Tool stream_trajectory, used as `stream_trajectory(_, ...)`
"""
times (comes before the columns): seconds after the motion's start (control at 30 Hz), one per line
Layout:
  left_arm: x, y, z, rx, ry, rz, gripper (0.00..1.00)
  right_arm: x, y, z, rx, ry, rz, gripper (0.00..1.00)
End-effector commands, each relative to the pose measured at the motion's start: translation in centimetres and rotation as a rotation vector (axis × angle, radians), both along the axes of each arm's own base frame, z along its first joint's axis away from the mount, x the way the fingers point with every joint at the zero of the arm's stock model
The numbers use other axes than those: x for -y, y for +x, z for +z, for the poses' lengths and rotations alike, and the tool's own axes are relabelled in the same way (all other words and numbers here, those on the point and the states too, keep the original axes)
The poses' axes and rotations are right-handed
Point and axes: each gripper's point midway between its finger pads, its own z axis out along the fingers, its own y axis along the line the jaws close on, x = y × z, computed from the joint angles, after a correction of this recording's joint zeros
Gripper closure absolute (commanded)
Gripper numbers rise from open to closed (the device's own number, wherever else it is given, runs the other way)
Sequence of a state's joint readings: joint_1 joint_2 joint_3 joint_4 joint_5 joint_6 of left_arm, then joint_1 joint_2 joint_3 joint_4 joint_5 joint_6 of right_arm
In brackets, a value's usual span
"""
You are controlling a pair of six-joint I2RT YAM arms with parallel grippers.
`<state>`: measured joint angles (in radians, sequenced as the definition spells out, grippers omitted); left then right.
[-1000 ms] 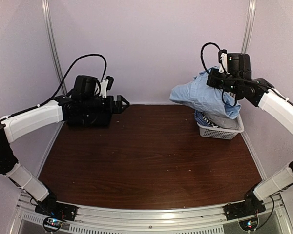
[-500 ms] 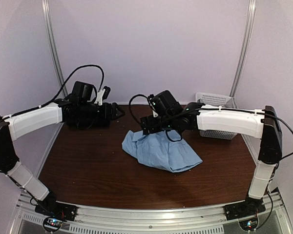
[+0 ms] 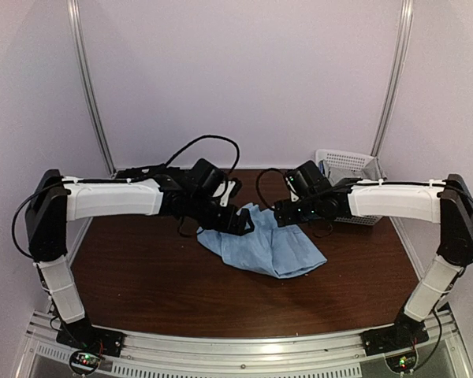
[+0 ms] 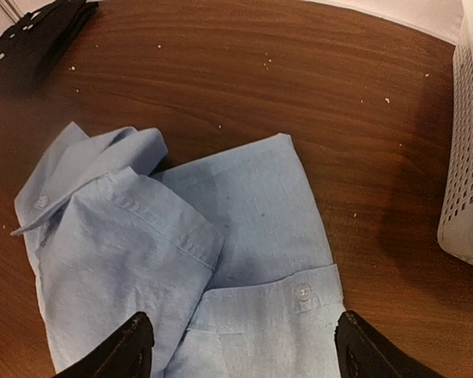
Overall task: Fold and stack the long sleeve shirts
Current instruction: Place the crumpled shirt at the center of the board, then pick up the crumpled shirt from the center of the board.
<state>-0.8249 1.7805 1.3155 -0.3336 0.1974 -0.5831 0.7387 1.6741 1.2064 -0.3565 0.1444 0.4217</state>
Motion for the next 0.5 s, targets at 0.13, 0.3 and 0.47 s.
stream_trajectory(0.13,3.6,1.0,-3.8,0.031,0.192,0.079,0.02,0.1,-0.4,-3.8,-0.054,0.021,0.033,0.2)
stream_trajectory(0.3,3.0,1.5,-5.8,0.031,0.267,0.112,0.1,-0.6,-0.6,-6.9,-0.116,0.011,0.059,0.2)
stream_trajectory(0.47,2.6,1.3,-5.8,0.032,0.279,0.113,0.56,-0.7,-1.0,-8.5,-0.158,0.008,0.064,0.32)
